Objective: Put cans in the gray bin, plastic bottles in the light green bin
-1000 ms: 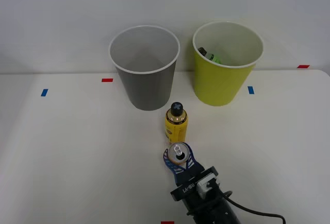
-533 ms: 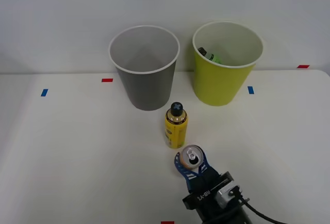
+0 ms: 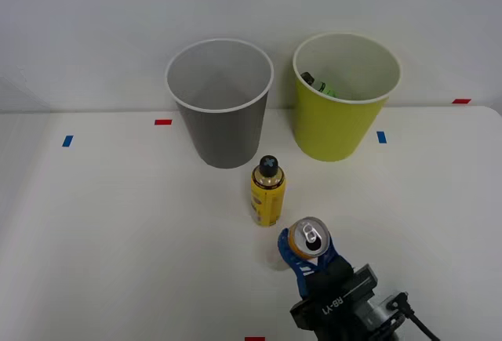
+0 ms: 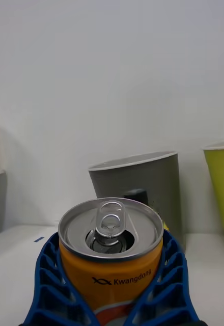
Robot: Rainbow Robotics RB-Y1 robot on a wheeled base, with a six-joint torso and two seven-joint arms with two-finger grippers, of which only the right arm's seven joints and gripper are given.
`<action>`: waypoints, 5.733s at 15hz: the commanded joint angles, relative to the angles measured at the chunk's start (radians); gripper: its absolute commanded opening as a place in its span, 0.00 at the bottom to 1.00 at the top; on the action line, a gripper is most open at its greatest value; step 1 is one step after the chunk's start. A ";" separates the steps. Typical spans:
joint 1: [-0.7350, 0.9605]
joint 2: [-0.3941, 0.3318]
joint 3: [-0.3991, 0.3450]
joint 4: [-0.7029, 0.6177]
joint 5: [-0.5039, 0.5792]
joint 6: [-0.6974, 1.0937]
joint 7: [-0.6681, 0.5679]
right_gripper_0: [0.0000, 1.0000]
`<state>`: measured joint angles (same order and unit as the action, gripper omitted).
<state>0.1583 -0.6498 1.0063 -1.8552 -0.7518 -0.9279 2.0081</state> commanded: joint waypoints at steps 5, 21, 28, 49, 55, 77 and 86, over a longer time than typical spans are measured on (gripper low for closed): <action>0.092 -0.030 -0.173 -0.389 -0.104 0.299 -0.023 0.00; -0.439 0.335 -0.445 -0.114 -0.399 0.644 0.017 0.00; -0.663 0.461 -0.538 0.154 -0.325 0.755 0.023 0.00; -0.879 0.496 -0.542 0.450 -0.258 0.762 -0.003 0.67; -0.881 0.489 -0.542 0.449 -0.264 0.756 -0.006 0.68; 0.241 0.156 -0.594 -0.298 -0.032 0.408 -0.008 0.68; 0.483 0.328 -0.739 -0.298 0.338 0.535 -0.019 0.68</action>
<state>0.6295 -0.3257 0.2829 -2.1538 -0.4479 -0.3997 1.9934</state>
